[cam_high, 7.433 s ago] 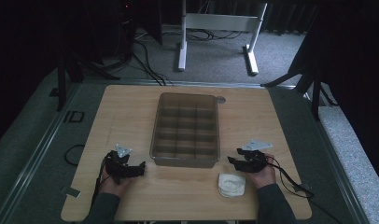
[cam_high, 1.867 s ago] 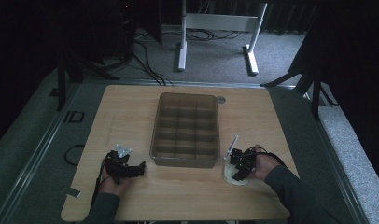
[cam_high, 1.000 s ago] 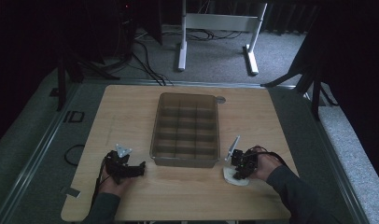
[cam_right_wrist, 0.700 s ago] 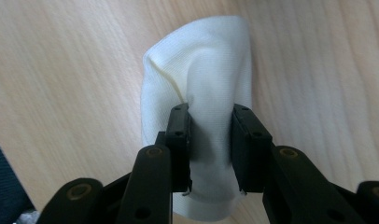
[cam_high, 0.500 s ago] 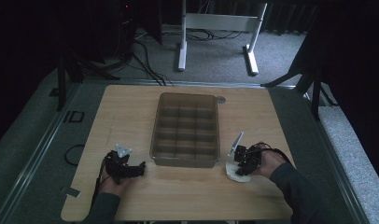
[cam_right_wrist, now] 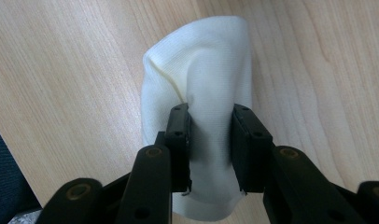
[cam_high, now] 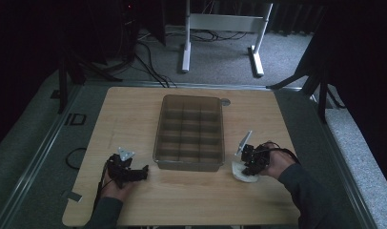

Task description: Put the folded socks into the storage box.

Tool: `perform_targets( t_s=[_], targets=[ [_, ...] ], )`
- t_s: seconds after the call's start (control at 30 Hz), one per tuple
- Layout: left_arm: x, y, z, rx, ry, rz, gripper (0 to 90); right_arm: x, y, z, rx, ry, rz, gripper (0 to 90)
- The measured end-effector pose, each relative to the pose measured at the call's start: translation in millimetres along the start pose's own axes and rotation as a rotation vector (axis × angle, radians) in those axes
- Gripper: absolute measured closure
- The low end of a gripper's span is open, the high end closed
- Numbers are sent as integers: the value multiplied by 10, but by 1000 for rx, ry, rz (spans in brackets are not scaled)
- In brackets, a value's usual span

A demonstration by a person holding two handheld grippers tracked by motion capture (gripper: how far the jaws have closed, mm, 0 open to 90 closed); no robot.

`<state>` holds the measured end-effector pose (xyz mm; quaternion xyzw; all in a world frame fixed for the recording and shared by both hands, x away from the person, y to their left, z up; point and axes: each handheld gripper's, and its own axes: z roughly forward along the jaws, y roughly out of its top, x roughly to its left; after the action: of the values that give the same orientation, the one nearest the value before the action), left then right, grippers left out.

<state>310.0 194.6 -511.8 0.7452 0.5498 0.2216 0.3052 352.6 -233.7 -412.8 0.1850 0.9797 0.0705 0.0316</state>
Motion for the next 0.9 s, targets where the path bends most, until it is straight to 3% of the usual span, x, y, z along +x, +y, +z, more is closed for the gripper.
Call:
perform_targets(
  t_s=[0.43,0.9],
  targets=[
    [-2,0,2,-3,0,-3,10,-31,16,-142,-31,-23,-3,704],
    [-1,0,1,-2,0,-2,10,-49,78,-291,-25,-51,-15,704]
  ],
)
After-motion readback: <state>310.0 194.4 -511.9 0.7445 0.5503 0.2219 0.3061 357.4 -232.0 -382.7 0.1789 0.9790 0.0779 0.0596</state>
